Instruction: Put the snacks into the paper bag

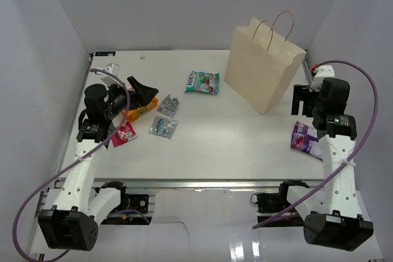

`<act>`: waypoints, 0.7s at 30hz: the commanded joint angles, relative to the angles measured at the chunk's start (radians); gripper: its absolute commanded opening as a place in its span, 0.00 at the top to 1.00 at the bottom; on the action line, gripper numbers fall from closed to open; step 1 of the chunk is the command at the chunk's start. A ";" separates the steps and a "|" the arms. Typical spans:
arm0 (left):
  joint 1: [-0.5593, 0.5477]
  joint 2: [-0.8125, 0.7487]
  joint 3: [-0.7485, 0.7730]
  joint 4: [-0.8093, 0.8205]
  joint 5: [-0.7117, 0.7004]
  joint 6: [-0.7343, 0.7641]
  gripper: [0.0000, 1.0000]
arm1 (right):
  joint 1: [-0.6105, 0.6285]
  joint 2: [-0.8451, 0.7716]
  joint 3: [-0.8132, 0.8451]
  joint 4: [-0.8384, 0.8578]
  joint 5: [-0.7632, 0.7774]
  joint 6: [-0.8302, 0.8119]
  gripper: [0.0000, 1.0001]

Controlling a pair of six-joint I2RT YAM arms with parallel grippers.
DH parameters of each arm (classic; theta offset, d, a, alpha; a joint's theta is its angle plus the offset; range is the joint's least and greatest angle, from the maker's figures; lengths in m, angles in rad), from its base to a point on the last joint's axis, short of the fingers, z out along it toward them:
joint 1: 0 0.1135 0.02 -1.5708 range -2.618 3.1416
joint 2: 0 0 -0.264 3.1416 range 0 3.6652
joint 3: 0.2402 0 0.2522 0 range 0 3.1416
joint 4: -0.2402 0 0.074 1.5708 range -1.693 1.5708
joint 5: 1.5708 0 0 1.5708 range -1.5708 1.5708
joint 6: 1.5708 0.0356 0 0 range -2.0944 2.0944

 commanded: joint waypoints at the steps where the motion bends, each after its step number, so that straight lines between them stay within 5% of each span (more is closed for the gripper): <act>1: -0.004 -0.002 -0.011 0.032 0.047 -0.020 0.02 | -0.002 -0.002 0.013 -0.046 -0.083 -0.101 0.10; 6: -0.014 0.010 -0.023 0.027 0.049 -0.017 0.02 | 0.000 0.028 -0.024 -0.186 -0.207 -0.434 0.10; 14: -0.053 0.091 -0.001 -0.014 0.061 -0.007 0.02 | -0.011 0.052 -0.185 -0.255 -0.066 -0.559 0.10; 21: -0.070 0.114 -0.004 -0.026 0.070 0.003 0.02 | -0.069 0.130 -0.362 -0.143 0.070 -0.655 0.10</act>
